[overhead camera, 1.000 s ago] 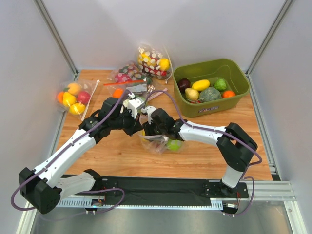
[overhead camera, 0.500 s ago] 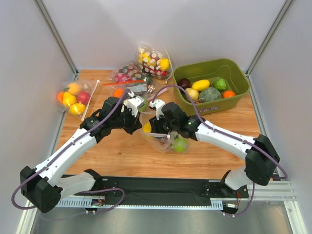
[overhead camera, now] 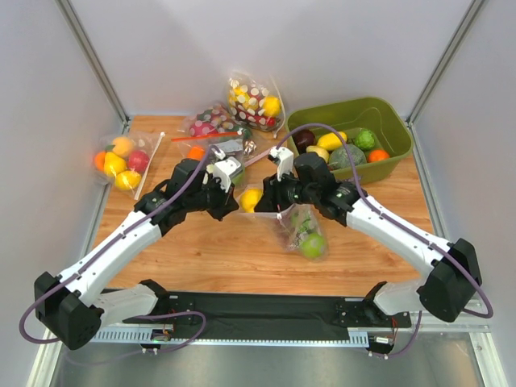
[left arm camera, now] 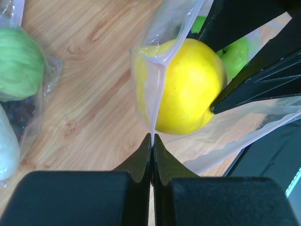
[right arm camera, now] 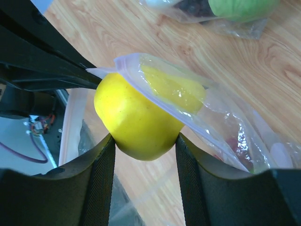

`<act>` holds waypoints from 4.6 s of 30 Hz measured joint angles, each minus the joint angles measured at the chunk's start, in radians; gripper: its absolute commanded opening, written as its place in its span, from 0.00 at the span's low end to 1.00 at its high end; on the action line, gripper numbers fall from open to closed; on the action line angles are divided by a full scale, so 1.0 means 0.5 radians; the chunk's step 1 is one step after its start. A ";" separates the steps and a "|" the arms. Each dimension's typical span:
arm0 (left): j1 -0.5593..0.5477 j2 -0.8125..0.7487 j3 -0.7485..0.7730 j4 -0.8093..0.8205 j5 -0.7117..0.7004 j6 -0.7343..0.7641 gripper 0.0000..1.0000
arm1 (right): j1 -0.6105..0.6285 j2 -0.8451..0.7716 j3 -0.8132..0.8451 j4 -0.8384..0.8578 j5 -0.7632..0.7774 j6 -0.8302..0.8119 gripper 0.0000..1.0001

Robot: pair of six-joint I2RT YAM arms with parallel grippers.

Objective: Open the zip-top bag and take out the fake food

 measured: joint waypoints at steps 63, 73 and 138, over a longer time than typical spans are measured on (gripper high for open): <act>0.021 -0.040 0.034 -0.043 -0.302 -0.011 0.00 | -0.637 -0.180 0.370 0.010 -0.901 0.068 0.17; 0.021 -0.111 0.012 -0.043 -0.353 -0.006 0.00 | -0.993 0.023 0.587 -0.271 -0.134 -0.245 0.18; 0.021 -0.206 -0.005 -0.036 -0.342 0.010 0.00 | -0.146 0.453 0.838 -0.067 -1.170 0.166 0.75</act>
